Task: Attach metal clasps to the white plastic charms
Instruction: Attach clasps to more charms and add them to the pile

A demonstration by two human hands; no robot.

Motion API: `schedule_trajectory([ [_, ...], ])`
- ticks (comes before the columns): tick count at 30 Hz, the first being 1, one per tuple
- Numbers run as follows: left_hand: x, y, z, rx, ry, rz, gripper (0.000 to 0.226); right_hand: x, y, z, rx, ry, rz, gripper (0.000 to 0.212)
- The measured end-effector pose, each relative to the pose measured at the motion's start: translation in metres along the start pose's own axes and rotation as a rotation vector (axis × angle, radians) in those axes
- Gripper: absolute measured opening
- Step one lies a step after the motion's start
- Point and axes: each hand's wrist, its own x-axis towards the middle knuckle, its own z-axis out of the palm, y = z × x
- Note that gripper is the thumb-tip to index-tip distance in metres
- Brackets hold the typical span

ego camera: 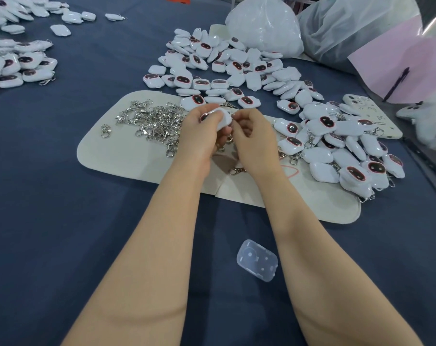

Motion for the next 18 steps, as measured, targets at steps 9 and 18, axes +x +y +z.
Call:
schedule_trajectory([
  [9, 0.0009, -0.0019, 0.0044, -0.057, 0.016, -0.04, 0.031, -0.002, -0.0057, -0.0013, -0.064, 0.206, -0.133, 0.011],
  [18, -0.0004, -0.0035, -0.0024, 0.494, 0.041, 0.45, 0.015, 0.0033, -0.0077, -0.0067, -0.328, 0.095, -0.155, 0.016],
])
